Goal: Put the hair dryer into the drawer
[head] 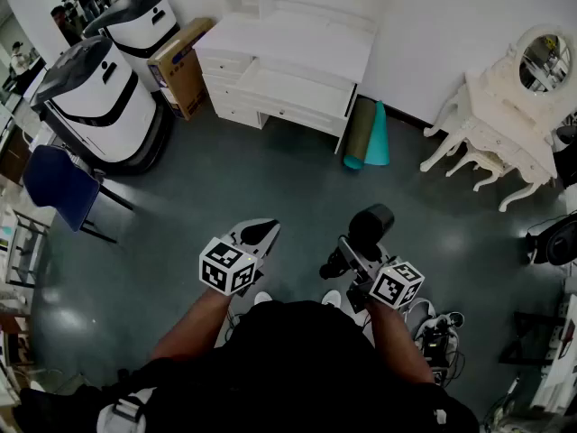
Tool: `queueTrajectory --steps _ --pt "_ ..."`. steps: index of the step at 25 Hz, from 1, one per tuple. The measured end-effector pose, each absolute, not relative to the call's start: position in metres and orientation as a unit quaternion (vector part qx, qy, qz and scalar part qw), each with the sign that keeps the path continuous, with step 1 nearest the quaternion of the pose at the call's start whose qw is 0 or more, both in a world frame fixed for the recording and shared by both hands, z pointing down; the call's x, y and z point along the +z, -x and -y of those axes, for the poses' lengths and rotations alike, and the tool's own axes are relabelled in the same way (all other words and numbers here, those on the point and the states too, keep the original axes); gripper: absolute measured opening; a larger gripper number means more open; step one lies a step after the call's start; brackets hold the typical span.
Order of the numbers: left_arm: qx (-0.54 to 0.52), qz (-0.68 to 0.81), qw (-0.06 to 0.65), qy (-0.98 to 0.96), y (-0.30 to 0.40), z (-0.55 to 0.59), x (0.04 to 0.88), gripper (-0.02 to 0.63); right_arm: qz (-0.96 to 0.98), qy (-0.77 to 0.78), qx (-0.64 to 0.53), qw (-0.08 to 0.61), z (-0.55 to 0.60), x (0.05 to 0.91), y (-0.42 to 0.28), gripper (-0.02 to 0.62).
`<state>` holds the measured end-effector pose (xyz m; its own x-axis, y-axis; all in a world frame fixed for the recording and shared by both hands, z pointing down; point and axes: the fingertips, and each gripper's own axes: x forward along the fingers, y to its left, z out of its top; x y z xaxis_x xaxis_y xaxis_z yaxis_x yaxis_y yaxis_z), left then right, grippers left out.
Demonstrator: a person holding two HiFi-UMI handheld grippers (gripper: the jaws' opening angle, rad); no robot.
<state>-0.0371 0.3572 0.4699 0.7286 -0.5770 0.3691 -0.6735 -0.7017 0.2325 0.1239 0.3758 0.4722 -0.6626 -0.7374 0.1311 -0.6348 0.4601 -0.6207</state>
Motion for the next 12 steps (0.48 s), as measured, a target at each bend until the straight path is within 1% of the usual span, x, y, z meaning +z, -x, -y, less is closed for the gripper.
queueTrajectory --steps 12 --pt "0.136 0.337 0.178 -0.915 0.034 -0.3579 0.4694 0.011 -0.848 0.407 -0.329 0.082 -0.3761 0.4754 -0.1253 0.218"
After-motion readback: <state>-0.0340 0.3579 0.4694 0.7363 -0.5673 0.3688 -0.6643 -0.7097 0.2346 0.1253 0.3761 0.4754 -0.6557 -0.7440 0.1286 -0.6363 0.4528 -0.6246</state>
